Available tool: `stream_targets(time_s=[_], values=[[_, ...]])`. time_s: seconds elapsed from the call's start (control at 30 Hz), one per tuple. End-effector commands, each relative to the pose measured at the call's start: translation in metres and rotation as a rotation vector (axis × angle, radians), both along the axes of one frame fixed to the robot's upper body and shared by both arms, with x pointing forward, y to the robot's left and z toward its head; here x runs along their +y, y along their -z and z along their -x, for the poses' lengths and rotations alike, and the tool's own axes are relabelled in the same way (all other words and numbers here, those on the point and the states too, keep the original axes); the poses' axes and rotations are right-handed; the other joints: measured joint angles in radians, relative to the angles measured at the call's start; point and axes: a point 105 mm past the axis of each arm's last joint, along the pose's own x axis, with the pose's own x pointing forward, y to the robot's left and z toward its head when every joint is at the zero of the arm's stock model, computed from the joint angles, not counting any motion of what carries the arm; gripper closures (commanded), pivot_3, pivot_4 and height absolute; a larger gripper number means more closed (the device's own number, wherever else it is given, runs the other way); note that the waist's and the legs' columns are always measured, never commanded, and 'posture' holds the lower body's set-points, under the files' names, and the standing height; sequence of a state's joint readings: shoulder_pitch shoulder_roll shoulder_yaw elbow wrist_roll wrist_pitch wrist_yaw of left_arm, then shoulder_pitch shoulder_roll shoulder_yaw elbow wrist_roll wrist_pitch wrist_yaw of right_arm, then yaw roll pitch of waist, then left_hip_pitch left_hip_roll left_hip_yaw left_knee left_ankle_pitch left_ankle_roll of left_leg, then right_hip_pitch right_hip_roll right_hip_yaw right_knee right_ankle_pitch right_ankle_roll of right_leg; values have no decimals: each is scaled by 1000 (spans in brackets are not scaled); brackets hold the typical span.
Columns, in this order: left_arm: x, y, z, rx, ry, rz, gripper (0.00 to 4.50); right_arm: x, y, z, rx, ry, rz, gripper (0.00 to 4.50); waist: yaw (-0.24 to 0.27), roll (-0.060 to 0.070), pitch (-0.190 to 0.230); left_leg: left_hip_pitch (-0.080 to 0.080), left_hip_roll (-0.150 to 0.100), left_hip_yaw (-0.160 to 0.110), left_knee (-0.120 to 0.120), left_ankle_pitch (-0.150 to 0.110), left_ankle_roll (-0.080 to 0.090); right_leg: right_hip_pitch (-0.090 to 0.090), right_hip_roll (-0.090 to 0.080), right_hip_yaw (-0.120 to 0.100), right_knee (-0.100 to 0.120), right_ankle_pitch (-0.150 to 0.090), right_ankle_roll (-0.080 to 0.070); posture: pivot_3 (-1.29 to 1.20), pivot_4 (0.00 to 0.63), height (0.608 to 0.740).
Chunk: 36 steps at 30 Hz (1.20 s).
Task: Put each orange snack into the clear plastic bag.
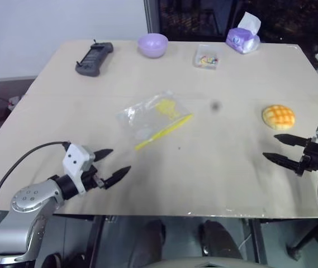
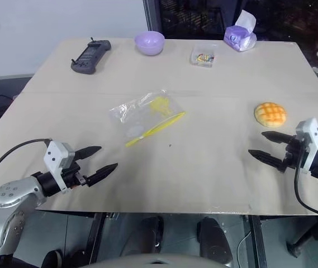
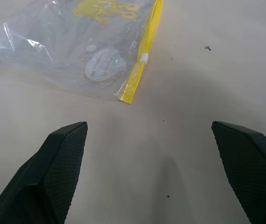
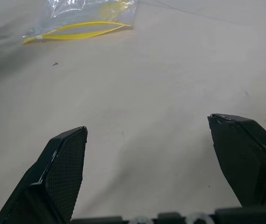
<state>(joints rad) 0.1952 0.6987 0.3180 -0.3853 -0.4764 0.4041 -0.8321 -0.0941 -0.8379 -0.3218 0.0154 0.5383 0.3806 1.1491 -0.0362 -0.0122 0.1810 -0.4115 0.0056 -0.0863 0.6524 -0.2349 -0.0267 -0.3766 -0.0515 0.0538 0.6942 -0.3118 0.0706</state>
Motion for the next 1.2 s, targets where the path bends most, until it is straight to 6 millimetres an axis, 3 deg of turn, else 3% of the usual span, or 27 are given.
stream_targets(time_s=[0.03,0.87,0.93,1.07,1.2], values=[[-1,-14,1,-61,16,-12,0,4,-13,1,-62,-26,-1,37,0,0,0,0,0,0,0,0,0,0,0,0,0,0,0,0,150,740],[6,-9,-10,-71,-11,8,0,17,-17,2,-78,-60,-7,37,0,0,0,0,0,0,0,0,0,0,0,0,0,0,0,0,150,740],[6,-9,-16,-50,-52,66,0,20,-18,1,-80,-69,-10,37,0,0,0,0,0,0,0,0,0,0,0,0,0,0,0,0,150,740],[3,1,-49,75,-230,276,0,38,-26,0,-109,-121,-23,37,4,1,0,0,-1,-1,0,0,0,0,0,-1,1,0,0,0,150,740],[-14,2,-71,183,-236,408,0,61,-49,2,-166,-206,-56,37,-1,0,0,-1,0,-2,2,0,0,0,0,-2,1,0,0,0,150,740]])
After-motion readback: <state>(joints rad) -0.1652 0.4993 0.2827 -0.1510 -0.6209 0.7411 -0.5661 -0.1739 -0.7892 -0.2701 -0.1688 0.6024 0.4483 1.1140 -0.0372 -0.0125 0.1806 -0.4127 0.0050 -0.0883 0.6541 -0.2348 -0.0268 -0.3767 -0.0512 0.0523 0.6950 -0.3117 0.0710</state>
